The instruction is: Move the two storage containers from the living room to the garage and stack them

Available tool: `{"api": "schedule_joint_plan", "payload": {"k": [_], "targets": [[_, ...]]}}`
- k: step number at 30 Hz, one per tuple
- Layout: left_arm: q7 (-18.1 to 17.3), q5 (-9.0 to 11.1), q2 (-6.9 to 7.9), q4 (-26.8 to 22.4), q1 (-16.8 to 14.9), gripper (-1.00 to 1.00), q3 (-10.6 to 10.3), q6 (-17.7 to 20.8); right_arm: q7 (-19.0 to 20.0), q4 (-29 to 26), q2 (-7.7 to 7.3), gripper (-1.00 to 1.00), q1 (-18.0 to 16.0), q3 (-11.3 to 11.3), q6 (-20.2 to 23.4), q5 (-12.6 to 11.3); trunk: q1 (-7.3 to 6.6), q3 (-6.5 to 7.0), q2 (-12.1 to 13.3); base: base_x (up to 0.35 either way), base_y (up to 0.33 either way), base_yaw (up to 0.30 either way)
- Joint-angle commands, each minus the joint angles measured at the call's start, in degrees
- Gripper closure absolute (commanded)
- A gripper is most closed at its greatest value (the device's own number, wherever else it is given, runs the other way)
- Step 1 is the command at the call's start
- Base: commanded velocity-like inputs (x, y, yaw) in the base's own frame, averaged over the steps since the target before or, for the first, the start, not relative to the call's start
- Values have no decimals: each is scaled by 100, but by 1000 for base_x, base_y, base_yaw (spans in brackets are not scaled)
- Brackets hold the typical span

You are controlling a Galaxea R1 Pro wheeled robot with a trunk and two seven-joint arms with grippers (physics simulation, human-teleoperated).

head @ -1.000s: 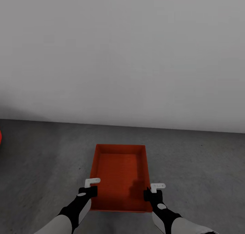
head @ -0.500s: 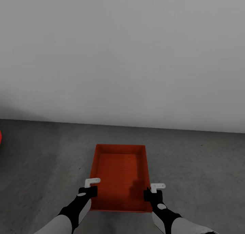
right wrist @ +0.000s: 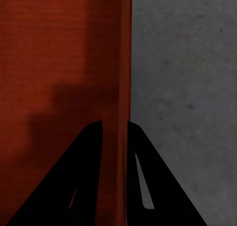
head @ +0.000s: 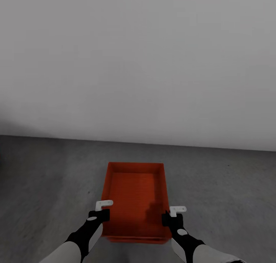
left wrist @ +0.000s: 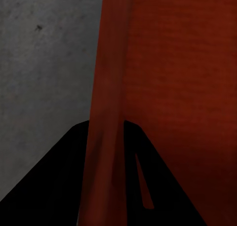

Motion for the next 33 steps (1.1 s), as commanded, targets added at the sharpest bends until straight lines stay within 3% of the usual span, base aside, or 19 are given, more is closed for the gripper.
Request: {"api": "schedule_joint_plan", "payload": {"k": [1, 33], "targets": [[49, -8, 0, -18, -1, 100, 68, 35, -27, 10, -2, 100, -4, -138, -49, -140, 1, -4, -2, 184, 0, 0], [57, -8, -3, -18, -1, 100, 70, 39, -26, 10, -2, 100, -4, -138, -49, -144, 1, -4, -2, 15, 0, 0]]}}
